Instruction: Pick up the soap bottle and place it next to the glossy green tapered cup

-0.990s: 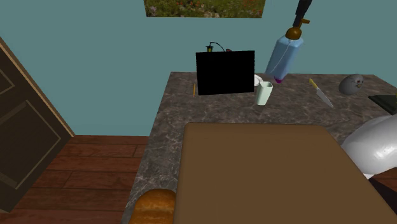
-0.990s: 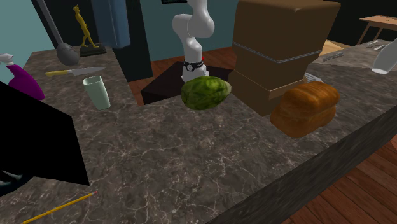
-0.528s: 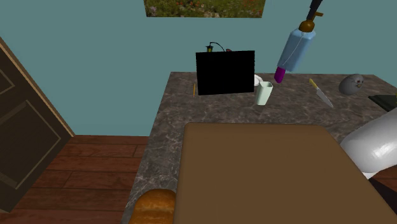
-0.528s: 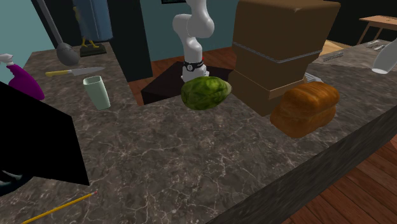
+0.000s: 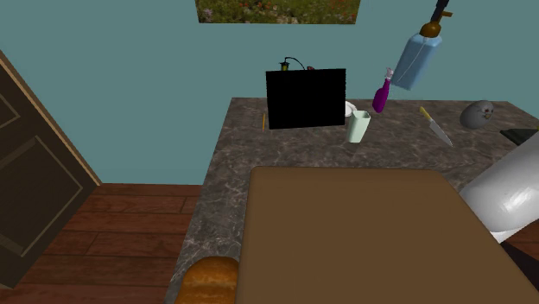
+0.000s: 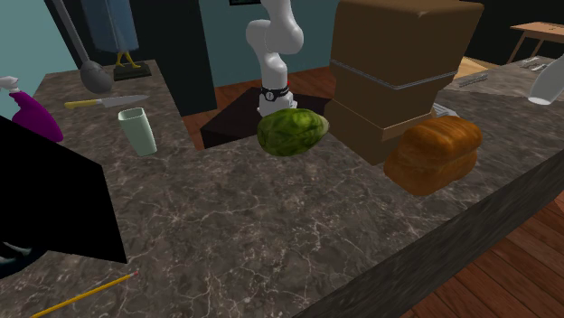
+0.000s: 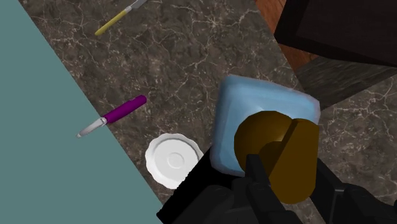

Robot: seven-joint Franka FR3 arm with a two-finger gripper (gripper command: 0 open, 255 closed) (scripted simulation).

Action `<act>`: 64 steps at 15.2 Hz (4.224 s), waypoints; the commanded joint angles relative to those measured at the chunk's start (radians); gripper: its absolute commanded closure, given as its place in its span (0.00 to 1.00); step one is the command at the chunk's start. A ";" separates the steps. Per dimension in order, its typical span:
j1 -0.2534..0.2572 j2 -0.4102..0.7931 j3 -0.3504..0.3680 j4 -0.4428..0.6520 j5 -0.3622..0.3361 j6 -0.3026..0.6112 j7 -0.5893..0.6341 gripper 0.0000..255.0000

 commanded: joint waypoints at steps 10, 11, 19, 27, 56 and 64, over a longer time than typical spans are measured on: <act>0.003 -0.084 0.011 -0.245 -0.029 0.167 0.022 1.00; 0.002 -0.090 0.012 -0.266 -0.031 0.181 0.025 1.00; 0.001 -0.131 0.016 -0.418 -0.045 0.294 0.039 1.00; -0.003 -0.154 0.015 -0.549 -0.055 0.403 0.050 1.00; -0.012 -0.113 -0.012 -0.902 -0.060 0.796 0.058 1.00; -0.012 -0.108 -0.013 -0.911 -0.059 0.809 0.058 1.00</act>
